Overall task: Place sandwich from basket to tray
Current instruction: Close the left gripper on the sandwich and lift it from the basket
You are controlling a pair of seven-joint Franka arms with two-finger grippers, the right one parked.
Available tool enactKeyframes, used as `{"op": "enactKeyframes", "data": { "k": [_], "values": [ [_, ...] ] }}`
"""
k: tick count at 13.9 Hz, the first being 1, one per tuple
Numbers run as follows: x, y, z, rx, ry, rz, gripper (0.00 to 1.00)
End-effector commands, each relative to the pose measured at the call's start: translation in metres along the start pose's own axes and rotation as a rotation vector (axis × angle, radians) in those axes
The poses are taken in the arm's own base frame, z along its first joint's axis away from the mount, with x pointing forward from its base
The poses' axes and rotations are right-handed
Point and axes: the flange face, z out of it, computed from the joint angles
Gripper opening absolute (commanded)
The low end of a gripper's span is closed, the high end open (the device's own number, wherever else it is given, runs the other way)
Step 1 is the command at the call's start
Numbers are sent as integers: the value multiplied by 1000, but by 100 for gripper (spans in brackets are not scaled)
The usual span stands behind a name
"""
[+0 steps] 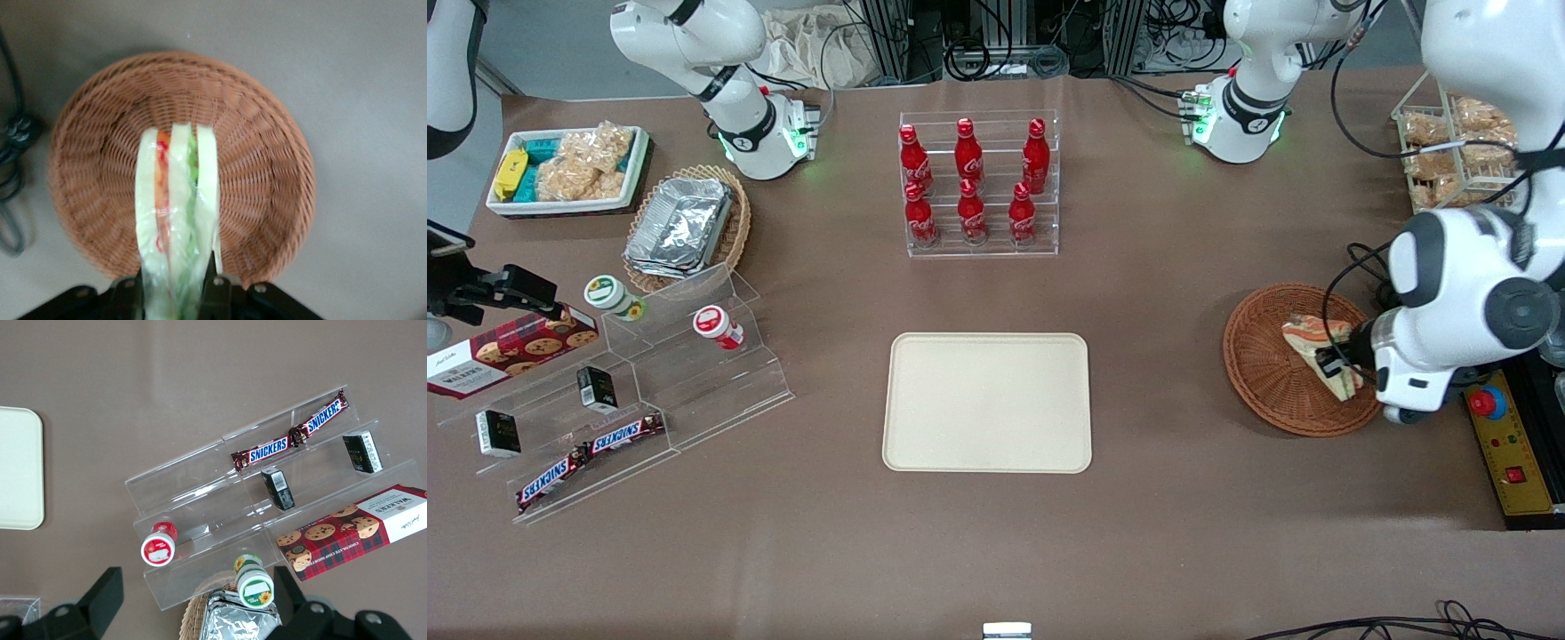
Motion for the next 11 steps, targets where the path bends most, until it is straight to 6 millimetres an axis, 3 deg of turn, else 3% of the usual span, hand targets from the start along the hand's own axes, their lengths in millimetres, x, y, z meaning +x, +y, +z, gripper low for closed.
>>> {"op": "enactKeyframes", "data": {
  "k": [1,3,5,8,11],
  "values": [
    [-10,9,-101,-21,-16,60,0],
    [-19,8,-154,-71,1,127,0],
    [-24,7,-186,-93,42,208,0],
    [-41,34,-191,-106,65,380,0],
    [-67,108,-165,-136,88,505,0]
  ]
}}
